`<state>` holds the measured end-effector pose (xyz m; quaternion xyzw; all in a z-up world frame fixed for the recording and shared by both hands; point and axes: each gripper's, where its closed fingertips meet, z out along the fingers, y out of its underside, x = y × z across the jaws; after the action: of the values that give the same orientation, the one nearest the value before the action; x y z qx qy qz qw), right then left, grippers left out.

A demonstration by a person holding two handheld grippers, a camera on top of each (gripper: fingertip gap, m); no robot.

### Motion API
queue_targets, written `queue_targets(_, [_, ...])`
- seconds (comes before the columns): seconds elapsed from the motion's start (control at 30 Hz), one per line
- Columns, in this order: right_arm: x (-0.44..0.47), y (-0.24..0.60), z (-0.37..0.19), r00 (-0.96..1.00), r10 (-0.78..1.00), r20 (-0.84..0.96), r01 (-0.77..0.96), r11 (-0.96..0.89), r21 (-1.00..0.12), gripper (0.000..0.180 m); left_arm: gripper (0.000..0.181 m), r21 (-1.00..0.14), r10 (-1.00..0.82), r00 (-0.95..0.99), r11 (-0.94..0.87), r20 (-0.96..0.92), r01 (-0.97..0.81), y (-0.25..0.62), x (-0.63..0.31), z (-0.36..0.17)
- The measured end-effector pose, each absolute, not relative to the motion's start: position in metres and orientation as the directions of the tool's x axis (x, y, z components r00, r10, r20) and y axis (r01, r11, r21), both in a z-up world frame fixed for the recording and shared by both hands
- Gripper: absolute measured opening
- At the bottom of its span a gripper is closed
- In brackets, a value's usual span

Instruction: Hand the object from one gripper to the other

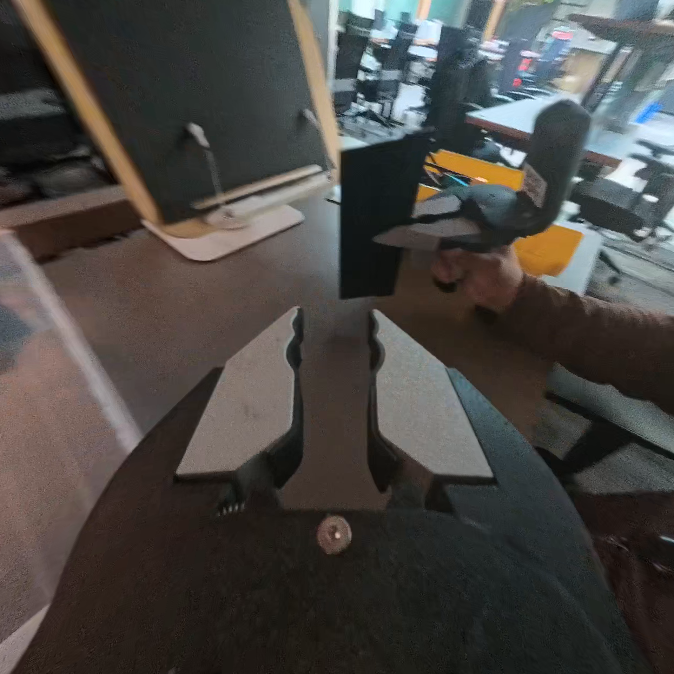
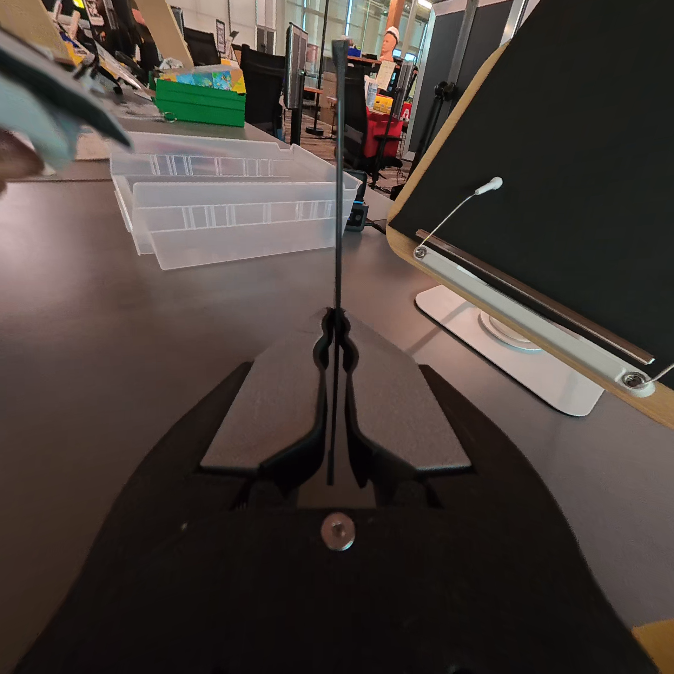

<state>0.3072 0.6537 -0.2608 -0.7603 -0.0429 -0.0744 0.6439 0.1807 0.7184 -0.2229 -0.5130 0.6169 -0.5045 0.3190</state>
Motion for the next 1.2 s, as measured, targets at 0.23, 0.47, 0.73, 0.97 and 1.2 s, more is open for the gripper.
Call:
queue_targets(0.23, [0.333,0.642,-0.249,0.989,-0.101,0.104,0.093,-0.103,-0.990,0.000,0.031,-0.974,-0.952,-0.290,0.154,-0.101,-0.167,0.692,0.281,-0.286])
queue_targets(0.47, [0.326,0.636,-0.233,0.999,0.013,0.047,0.047,0.017,-0.999,0.000,0.019,-0.993,-0.919,-0.382,0.112,-0.092,-0.033,0.679,0.266,-0.277])
queue_targets(0.73, [0.288,0.631,-0.225,0.901,0.378,-0.211,-0.255,0.069,-0.965,0.000,0.029,-0.999,-0.864,-0.503,0.027,-0.012,-0.023,0.666,0.252,-0.274])
queue_targets(0.97, [0.265,0.623,-0.222,0.817,0.538,-0.208,-0.278,0.052,-0.959,0.000,0.045,-0.999,-0.850,-0.527,-0.008,-0.010,0.031,0.667,0.244,-0.266])
queue_targets(1.2, [0.240,0.635,-0.233,0.854,0.515,-0.074,-0.104,0.029,-0.994,0.000,0.054,-0.995,-0.740,-0.670,-0.094,0.060,0.015,0.648,0.230,-0.260])
